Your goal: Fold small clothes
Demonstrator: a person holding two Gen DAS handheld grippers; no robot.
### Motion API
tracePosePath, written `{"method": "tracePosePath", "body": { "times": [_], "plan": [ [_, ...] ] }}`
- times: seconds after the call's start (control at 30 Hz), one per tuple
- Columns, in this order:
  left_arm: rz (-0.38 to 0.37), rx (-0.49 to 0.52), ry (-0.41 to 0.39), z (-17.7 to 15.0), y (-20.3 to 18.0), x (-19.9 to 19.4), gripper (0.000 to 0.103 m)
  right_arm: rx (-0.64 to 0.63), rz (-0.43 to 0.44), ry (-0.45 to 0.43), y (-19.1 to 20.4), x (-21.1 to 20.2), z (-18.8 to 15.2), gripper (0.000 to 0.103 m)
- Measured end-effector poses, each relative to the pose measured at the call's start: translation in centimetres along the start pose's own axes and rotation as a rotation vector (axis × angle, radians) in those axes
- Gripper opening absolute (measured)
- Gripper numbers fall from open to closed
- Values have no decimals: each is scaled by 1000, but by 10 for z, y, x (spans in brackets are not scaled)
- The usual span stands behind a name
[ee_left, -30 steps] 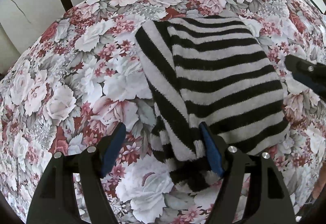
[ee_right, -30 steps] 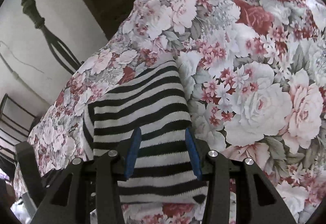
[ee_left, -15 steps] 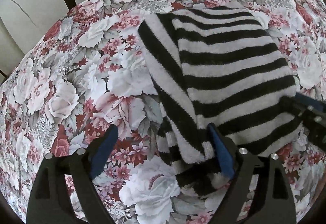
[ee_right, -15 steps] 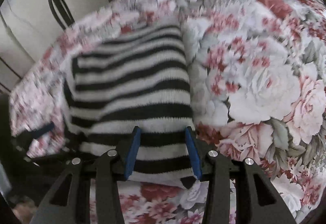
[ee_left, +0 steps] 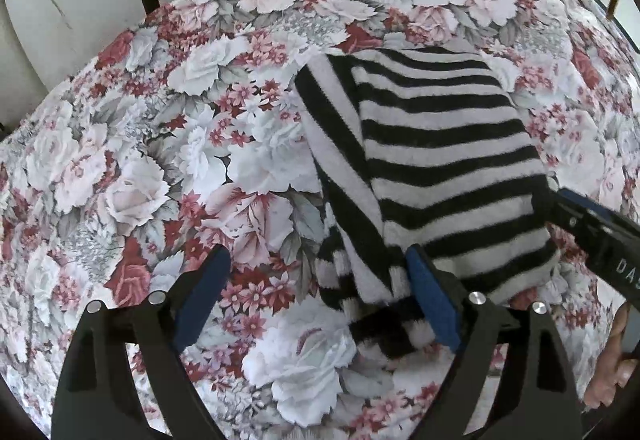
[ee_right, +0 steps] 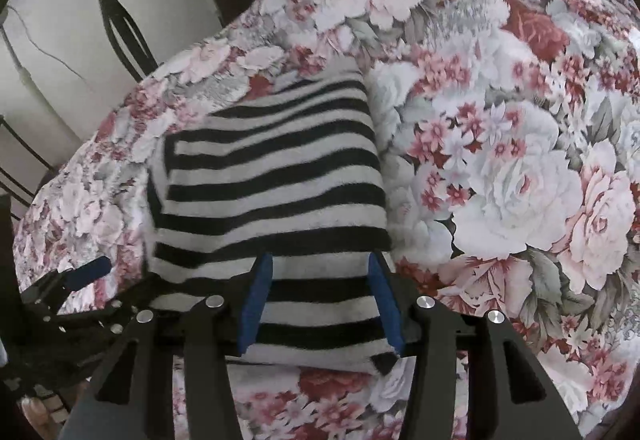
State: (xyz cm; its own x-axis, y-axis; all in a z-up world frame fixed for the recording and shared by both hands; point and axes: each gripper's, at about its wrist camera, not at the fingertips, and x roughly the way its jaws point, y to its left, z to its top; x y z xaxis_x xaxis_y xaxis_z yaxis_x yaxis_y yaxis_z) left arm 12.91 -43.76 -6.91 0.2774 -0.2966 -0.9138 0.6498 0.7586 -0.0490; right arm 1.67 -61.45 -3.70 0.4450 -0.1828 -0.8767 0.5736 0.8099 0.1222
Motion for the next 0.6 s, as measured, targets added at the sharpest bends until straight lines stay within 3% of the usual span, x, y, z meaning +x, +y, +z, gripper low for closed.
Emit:
{"method": "tracePosePath", "body": {
  "times": [0.07, 0.2, 0.37, 0.47, 0.6],
  "plan": [
    [13, 15, -8, -7, -4, -8, 85, -2, -28, 1, 3, -8, -3, 68],
    [36, 16, 10, -23, -10, -25, 86, 22, -54, 4, 8, -30, -9, 78],
    [86, 13, -1, -37, -13, -53, 87, -2, -129, -56, 22, -66, -31, 97],
    [107, 21, -36, -42, -18, -77, 95, -17, -156, -97, 29, -87, -41, 99],
    [111, 23, -84, -45, -21, -108, 98, 23, -161, -136, 27, -109, -51, 99]
  ]
}}
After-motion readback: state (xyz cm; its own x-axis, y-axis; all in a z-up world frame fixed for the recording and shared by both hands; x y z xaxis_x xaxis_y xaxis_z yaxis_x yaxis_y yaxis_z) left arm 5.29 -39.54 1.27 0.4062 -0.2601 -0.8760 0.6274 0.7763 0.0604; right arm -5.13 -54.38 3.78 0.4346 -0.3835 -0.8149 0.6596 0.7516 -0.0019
